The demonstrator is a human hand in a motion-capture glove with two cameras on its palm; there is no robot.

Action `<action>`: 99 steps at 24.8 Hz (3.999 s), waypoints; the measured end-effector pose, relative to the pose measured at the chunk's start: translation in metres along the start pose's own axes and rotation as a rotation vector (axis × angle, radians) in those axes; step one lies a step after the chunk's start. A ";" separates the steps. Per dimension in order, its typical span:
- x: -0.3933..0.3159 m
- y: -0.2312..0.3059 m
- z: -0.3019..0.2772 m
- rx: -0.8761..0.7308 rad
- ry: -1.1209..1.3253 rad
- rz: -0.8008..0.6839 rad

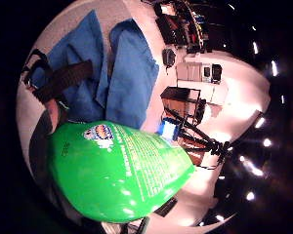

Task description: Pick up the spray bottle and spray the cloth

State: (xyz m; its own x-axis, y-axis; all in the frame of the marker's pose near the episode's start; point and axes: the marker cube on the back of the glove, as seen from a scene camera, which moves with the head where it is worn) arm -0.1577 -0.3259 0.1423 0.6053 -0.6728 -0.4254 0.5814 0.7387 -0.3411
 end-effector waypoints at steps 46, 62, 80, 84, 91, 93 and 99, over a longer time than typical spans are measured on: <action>0.032 0.018 -0.113 0.720 -1.582 -0.189; 0.002 -0.079 -0.081 0.778 -1.674 -0.153; -0.009 -0.138 -0.061 0.659 -1.643 -0.166; -0.009 -0.139 -0.061 0.651 -1.643 -0.162; 0.017 -0.159 -0.072 0.731 -1.657 -0.105; 0.006 -0.150 -0.067 0.685 -1.646 -0.126; -0.009 -0.133 -0.055 0.545 -1.644 -0.181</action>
State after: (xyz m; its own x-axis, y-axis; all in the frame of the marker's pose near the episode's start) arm -0.2706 -0.4154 0.1456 0.1912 -0.3303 0.9243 0.5907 0.7908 0.1604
